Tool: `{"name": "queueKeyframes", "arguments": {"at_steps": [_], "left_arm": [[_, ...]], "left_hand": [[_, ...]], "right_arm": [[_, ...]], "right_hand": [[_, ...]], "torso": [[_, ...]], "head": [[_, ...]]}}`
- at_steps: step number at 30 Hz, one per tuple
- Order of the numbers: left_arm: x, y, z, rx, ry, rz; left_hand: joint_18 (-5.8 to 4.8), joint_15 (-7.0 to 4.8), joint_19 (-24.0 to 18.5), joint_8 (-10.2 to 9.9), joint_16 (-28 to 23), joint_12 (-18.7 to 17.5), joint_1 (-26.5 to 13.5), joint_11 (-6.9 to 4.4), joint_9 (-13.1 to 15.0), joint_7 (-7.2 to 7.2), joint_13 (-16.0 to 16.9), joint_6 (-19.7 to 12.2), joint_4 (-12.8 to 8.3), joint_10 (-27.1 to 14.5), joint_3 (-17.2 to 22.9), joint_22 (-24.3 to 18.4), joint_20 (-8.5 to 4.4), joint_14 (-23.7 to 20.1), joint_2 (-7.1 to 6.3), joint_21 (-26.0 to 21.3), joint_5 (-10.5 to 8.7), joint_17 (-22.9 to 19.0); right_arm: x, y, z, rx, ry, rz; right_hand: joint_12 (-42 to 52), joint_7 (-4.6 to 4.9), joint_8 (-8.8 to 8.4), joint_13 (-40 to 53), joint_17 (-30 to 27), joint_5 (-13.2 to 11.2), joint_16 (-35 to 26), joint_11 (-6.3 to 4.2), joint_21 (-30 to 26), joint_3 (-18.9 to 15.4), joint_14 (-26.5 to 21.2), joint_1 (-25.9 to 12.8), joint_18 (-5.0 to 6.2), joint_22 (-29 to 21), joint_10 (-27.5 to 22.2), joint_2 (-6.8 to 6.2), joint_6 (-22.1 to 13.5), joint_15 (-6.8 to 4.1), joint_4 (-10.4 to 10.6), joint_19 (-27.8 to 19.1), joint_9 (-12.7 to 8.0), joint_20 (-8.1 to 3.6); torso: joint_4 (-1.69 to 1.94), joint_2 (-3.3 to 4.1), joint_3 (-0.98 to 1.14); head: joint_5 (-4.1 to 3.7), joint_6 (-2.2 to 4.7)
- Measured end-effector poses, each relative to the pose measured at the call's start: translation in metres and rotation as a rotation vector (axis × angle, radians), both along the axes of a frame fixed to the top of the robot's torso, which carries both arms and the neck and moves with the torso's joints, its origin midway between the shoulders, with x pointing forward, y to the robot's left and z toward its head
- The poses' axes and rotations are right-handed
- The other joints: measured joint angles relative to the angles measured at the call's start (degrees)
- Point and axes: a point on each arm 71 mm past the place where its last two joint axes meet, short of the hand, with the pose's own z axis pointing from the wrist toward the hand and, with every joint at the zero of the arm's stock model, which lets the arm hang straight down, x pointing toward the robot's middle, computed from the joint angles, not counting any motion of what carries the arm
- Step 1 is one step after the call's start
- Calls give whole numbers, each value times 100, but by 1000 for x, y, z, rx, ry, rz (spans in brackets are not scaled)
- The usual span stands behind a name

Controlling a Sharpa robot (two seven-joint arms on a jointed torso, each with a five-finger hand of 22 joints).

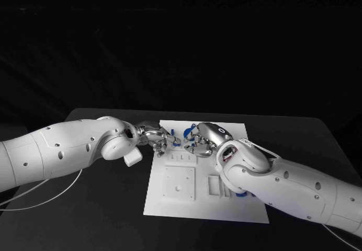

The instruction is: Assemble the parts on the task board

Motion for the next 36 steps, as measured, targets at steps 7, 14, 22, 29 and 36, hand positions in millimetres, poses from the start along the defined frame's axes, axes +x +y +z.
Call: {"name": "queueKeyframes", "arguments": {"at_steps": [7,14,22,29,36], "left_arm": [[1,0,0,57,-52,5],[1,-8,-2,148,-84,-1],[0,-24,-5,297,-71,-17],[2,-46,-7,405,-56,-38],[3,-57,-9,476,-50,-49]], "left_hand": [[0,-30,22,-9,0,22,0,-22,7,0,0,0,-17,23,-17,-1,-22,31,0,46,23,0],[0,-41,42,-62,0,22,0,-51,48,2,-1,2,-32,55,-32,-1,-42,84,0,66,55,-1],[0,-66,73,-95,0,20,0,-42,75,20,-17,21,-57,65,-57,-2,-72,173,0,90,92,39],[1,-65,116,-116,22,-8,-49,-41,94,40,-17,42,-80,65,-80,-2,-71,231,49,95,204,149],[1,-89,146,-92,44,-8,-79,-59,120,40,-7,42,-96,47,-96,-3,-102,302,79,131,322,246]], "right_arm": [[8,-30,23,39,-24,-51],[26,-72,58,115,-50,-143],[59,-112,94,180,-82,-248],[89,-127,111,222,-99,-310],[104,-125,116,247,-107,-320]], "right_hand": [[-89,17,0,-91,-104,88,-108,30,-106,-50,0,37,0,-57,-72,-37,-18,0,28,0,0,0],[-111,35,0,-122,-143,133,-166,50,-182,-50,-14,61,0,-73,-93,-60,-76,13,28,0,1,0],[-115,35,0,-130,-144,155,-167,31,-211,-50,-40,61,0,-73,-112,-60,-76,-2,28,0,1,0],[-305,35,0,-299,-248,200,-302,42,-419,-50,-87,61,0,-127,-231,-60,-76,13,28,0,2,0],[-693,55,-1,-780,-364,199,-390,30,-626,-56,-111,61,0,-206,-338,-60,-97,5,-11,0,-3,0]], "torso": [[-29,-15,10],[-91,-63,36],[-153,-147,82],[-172,-202,129],[-176,-220,150]], "head": [[37,10],[89,10],[121,-41],[113,-90],[81,-106]]}}
